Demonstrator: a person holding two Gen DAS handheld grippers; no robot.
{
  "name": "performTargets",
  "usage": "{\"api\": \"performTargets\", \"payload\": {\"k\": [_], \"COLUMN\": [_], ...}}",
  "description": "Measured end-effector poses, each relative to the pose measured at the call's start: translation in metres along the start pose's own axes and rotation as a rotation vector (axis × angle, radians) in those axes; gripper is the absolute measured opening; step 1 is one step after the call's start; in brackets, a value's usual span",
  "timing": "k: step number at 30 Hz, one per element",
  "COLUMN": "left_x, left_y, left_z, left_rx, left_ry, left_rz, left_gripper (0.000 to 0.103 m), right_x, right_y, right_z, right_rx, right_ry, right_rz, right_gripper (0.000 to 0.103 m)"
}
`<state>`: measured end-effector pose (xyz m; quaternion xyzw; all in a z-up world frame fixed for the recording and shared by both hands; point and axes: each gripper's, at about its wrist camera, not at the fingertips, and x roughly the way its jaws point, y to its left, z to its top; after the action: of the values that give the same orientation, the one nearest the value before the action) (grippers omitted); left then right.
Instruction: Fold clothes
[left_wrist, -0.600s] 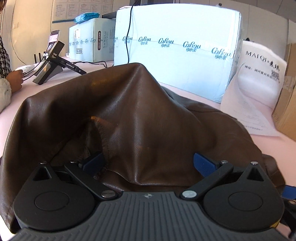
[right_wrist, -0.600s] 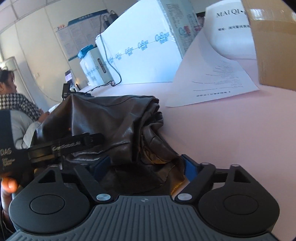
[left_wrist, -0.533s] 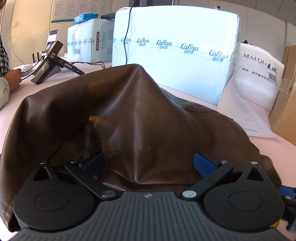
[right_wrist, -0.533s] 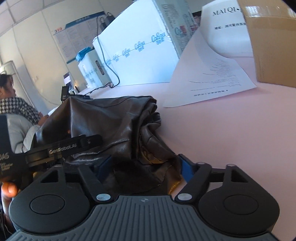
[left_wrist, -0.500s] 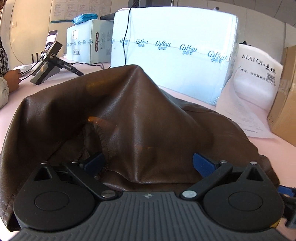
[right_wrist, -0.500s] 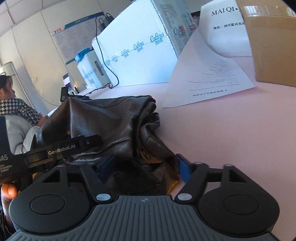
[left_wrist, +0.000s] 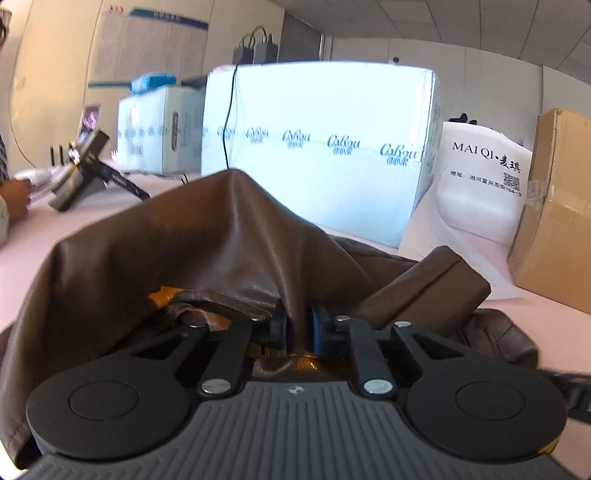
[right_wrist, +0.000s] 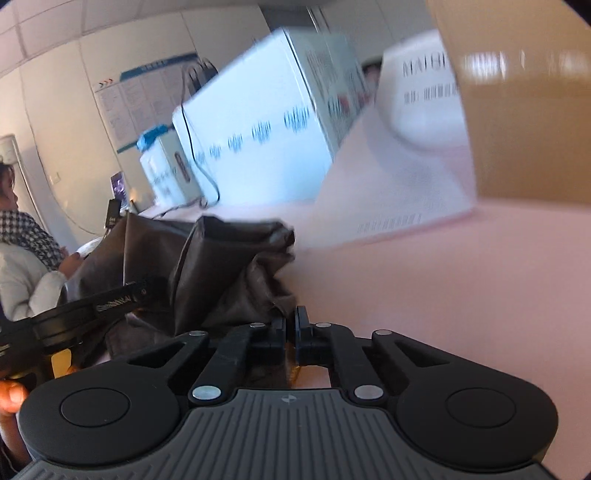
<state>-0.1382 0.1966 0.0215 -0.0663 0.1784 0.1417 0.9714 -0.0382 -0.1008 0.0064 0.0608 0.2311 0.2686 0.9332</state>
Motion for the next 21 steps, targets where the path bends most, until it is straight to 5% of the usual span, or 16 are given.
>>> {"api": "performTargets", "payload": {"k": [11, 21], "left_x": [-0.054, -0.081], "left_y": [-0.032, -0.088], "left_z": [0.039, 0.059], "left_rx": [-0.016, 0.028], "left_ry": [-0.095, -0.064], "left_rz": [-0.223, -0.441], "left_gripper": [0.007, 0.007], "right_x": [-0.109, -0.186], "right_y": [-0.003, -0.011], "right_z": [0.016, -0.006], "right_rx": [-0.074, -0.170], "right_ry": [-0.204, -0.194], "right_rz": [-0.114, -0.268], "right_gripper": [0.004, 0.004]}}
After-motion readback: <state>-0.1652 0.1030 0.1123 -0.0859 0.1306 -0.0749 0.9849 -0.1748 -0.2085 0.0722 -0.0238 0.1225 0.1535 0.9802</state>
